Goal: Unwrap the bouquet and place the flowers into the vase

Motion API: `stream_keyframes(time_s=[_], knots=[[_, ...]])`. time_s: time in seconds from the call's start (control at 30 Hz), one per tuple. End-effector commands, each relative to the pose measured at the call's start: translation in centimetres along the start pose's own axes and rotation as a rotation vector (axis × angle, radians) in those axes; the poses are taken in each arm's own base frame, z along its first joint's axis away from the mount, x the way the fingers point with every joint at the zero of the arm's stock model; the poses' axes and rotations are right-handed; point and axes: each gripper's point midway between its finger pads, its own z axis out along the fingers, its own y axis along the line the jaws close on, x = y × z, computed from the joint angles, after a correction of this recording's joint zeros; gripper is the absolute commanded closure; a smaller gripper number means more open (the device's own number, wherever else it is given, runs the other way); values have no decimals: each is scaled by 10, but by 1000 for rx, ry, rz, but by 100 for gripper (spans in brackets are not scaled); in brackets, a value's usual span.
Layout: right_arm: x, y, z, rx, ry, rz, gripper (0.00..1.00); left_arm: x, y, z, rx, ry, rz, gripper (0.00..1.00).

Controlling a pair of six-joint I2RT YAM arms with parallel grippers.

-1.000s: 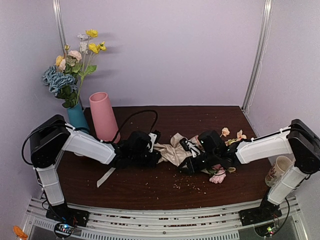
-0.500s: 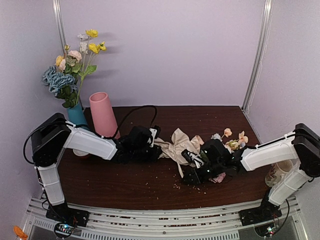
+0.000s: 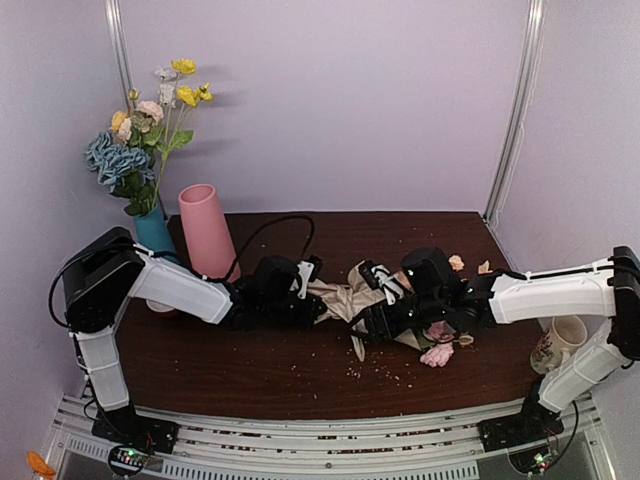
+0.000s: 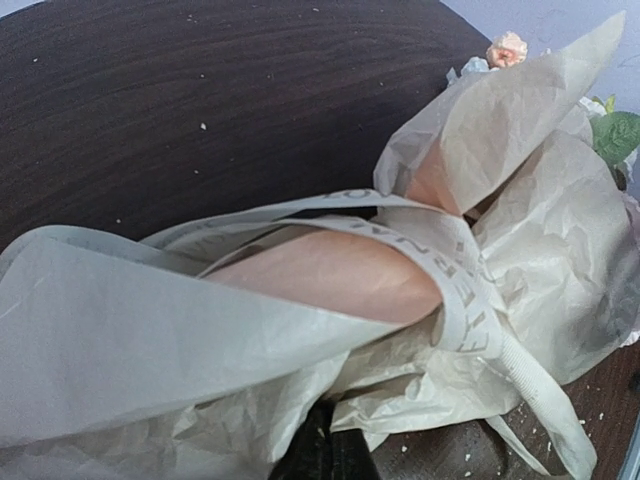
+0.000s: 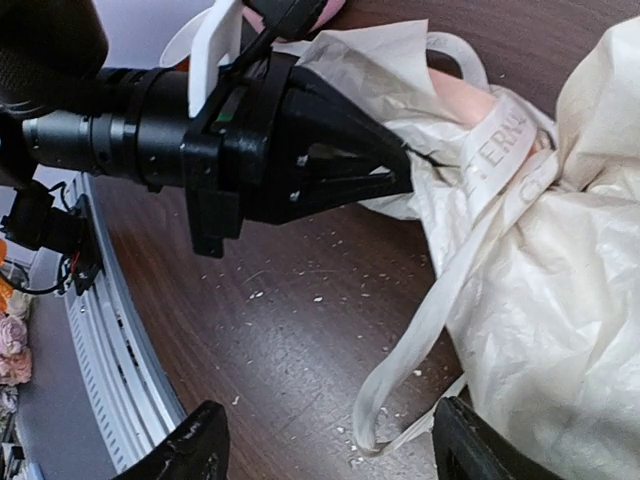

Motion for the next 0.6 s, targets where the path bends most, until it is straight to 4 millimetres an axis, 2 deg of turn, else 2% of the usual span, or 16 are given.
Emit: stream_keyframes(time_s=[0.0,0.2,0.3,0.47,0.57], knots=[[-11,-28,-4,187,-26,-16,27,-10,-13,-2,45,-50,28,100],[-31,-22,10,154,-72,9,38,-11,-17,-2,55,-52,34,100],[-34,-27,21,168,-77,32,46,-12,-19,-3,55,-52,37,100],[-32,-43,39,214,-63,59,63,-12,-19,-5,52,-52,40,100],[-35,-50,41,253,-75,47,77,-11,-21,-5,56,-52,42,100]])
